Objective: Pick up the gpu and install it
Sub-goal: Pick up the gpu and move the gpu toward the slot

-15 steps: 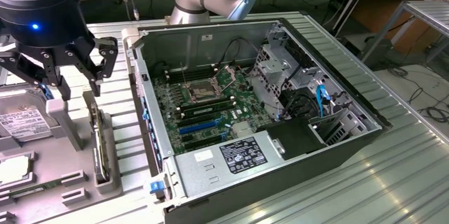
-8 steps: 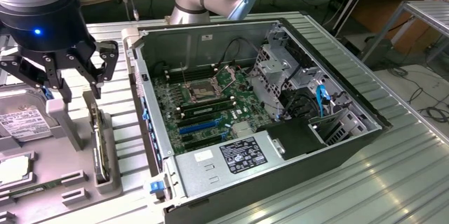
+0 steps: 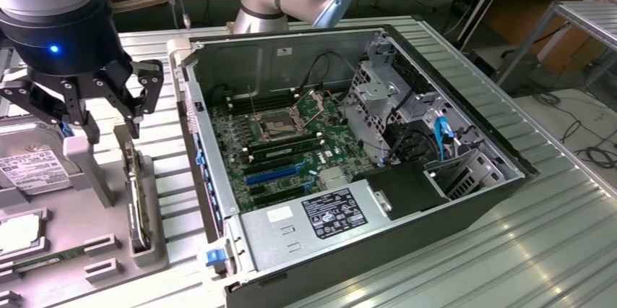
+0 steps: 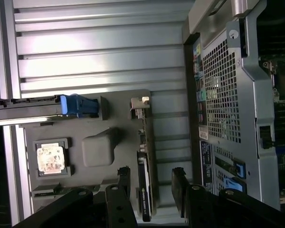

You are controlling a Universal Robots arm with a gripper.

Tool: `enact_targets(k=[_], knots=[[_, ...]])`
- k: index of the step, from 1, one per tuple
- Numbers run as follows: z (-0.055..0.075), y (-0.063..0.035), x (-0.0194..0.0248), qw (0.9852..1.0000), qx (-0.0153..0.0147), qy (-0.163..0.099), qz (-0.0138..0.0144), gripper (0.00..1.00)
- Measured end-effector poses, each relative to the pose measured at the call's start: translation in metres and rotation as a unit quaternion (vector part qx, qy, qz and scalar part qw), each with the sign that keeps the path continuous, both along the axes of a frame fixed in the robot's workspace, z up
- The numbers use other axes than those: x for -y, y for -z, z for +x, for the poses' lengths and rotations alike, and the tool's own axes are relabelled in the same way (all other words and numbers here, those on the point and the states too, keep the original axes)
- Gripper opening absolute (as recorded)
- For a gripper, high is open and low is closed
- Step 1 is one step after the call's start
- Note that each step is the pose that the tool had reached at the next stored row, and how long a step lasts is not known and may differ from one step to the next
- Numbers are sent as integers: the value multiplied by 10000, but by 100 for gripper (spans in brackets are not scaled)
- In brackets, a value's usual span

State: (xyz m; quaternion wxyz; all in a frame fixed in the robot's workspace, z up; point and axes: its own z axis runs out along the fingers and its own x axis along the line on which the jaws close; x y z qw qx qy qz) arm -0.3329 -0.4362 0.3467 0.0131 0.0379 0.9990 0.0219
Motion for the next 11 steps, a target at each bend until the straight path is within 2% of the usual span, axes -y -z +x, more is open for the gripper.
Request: enact_targets(k=[5, 11], knots=[[-2, 44, 9, 10000, -1, 0, -1, 48], [-2, 72, 46, 10000, 0, 1, 0, 48]])
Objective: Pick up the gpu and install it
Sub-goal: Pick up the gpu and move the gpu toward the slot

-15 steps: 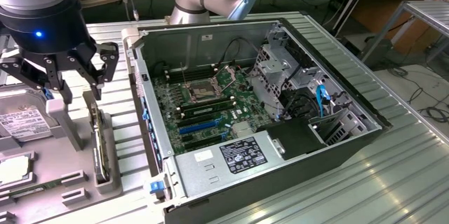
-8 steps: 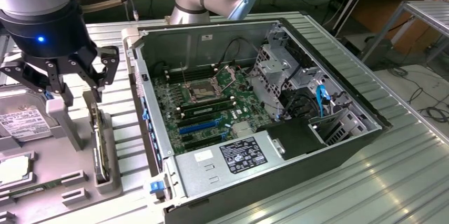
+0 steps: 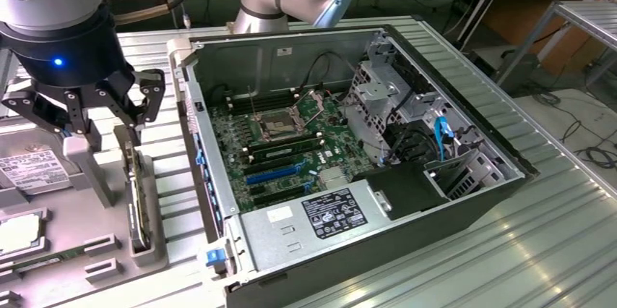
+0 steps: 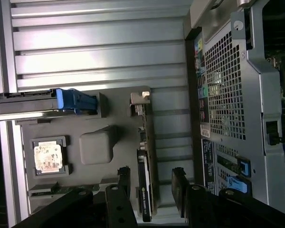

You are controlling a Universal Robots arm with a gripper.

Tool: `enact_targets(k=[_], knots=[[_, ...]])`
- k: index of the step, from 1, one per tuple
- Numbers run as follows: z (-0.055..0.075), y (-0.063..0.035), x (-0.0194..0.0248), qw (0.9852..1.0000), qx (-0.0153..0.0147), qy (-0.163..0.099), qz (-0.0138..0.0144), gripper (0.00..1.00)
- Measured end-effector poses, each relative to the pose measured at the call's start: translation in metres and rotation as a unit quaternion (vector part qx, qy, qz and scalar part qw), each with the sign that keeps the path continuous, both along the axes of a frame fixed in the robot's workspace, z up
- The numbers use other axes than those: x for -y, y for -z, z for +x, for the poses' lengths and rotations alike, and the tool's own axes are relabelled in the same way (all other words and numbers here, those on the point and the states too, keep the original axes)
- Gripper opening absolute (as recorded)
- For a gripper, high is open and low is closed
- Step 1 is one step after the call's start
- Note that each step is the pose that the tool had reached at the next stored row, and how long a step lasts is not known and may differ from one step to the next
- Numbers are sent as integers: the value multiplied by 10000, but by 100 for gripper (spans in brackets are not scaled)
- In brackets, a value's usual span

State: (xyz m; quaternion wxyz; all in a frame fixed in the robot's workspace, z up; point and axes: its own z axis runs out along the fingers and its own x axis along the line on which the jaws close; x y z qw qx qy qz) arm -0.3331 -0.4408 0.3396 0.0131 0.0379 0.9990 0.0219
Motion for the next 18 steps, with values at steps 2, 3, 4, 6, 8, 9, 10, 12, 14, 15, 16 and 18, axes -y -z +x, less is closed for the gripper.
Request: enact_targets(k=[2, 3, 4, 6, 8, 9, 10, 12, 14, 15, 16, 18], knots=[[0, 1, 4, 10000, -1, -1, -1, 48], [-1, 5, 17, 10000, -1, -1, -1, 48], [-2, 10, 25, 10000, 0, -1, 0, 48], [-7, 26, 42, 10000, 0, -1, 0, 48], [-15, 46, 56, 10000, 0, 0, 0, 48], [-21, 60, 67, 10000, 0, -1, 0, 48], [-27, 73, 80, 10000, -1, -1, -1, 48], [-35, 110, 115, 10000, 0, -1, 0, 48], [-36, 131, 127, 10000, 1, -1, 0, 48], [-37, 152, 138, 10000, 1, -1, 0, 48], [-37, 169, 146, 10000, 2, -1, 0, 48], [-37, 200, 158, 10000, 3, -1, 0, 48]])
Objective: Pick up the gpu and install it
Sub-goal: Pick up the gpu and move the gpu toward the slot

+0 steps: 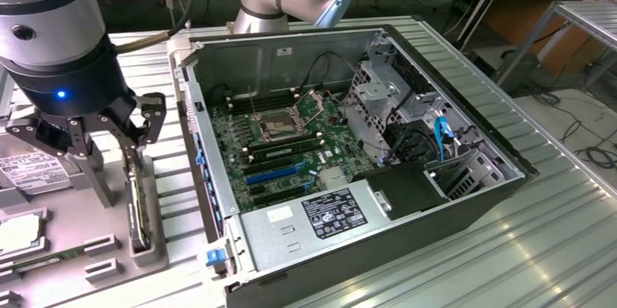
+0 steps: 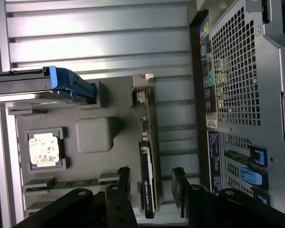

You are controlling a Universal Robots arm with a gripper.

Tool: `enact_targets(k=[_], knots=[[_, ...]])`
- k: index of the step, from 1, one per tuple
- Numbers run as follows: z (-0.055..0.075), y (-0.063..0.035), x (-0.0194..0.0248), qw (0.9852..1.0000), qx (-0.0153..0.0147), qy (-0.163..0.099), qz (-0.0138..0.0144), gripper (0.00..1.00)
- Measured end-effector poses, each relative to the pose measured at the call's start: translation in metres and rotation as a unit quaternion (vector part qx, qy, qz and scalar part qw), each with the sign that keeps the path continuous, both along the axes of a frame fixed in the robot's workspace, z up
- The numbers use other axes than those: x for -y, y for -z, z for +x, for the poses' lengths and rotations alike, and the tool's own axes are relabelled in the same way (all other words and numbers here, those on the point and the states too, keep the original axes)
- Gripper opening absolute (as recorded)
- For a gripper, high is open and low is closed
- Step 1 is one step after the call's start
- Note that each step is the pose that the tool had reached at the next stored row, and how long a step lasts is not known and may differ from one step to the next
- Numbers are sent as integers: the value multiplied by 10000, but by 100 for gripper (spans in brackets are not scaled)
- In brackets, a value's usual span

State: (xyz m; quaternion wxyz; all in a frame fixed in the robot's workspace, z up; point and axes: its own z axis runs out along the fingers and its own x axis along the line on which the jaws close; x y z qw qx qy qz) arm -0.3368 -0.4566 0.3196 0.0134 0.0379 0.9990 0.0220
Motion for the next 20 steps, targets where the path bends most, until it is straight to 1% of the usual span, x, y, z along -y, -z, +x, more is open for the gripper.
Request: enact_targets(k=[2, 4, 7, 14, 17, 20], knots=[[0, 27, 9, 10000, 1, 0, 0, 48], [0, 114, 33, 10000, 3, 0, 0, 48], [0, 177, 50, 10000, 3, 0, 0, 48], [-3, 318, 82, 10000, 4, -3, -1, 48], [-5, 387, 93, 10000, 4, -65, 0, 48], [-13, 434, 103, 10000, 4, -73, 0, 48]])
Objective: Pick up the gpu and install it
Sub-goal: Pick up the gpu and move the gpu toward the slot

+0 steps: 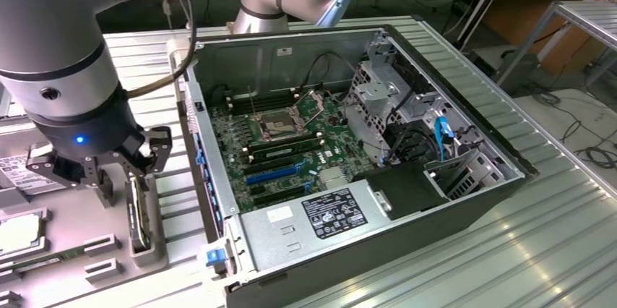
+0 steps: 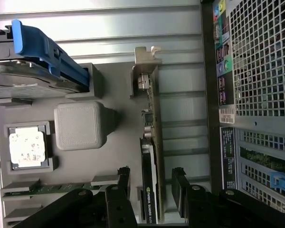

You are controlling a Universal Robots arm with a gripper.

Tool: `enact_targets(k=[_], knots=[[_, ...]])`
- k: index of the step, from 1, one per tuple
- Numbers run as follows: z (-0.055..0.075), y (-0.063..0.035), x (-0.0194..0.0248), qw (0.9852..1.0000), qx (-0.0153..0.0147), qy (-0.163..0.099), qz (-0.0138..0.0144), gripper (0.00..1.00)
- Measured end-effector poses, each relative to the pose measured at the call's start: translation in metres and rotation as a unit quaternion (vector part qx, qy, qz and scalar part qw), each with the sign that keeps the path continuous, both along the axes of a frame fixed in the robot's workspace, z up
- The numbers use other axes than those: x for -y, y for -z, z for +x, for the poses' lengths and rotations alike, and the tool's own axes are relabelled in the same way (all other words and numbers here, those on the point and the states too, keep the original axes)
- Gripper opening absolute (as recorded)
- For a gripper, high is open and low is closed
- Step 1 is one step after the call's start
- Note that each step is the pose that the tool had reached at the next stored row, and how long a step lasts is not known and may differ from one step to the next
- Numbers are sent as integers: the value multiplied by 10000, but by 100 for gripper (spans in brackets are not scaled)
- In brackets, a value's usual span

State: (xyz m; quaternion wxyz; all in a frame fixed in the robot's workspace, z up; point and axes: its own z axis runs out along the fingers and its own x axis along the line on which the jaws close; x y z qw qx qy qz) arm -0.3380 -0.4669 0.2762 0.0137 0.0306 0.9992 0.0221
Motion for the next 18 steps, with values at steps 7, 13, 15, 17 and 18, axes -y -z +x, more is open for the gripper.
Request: enact_targets(k=[7, 13, 15, 17, 18], knots=[[-18, 129, 18, 10000, 0, -46, 0, 48], [-24, 210, 29, 10000, 1, -80, 0, 48], [-24, 230, 41, 10000, 0, -83, -1, 48], [-24, 244, 57, 10000, 1, -82, 0, 48], [-24, 250, 65, 10000, 1, -82, -1, 48]])
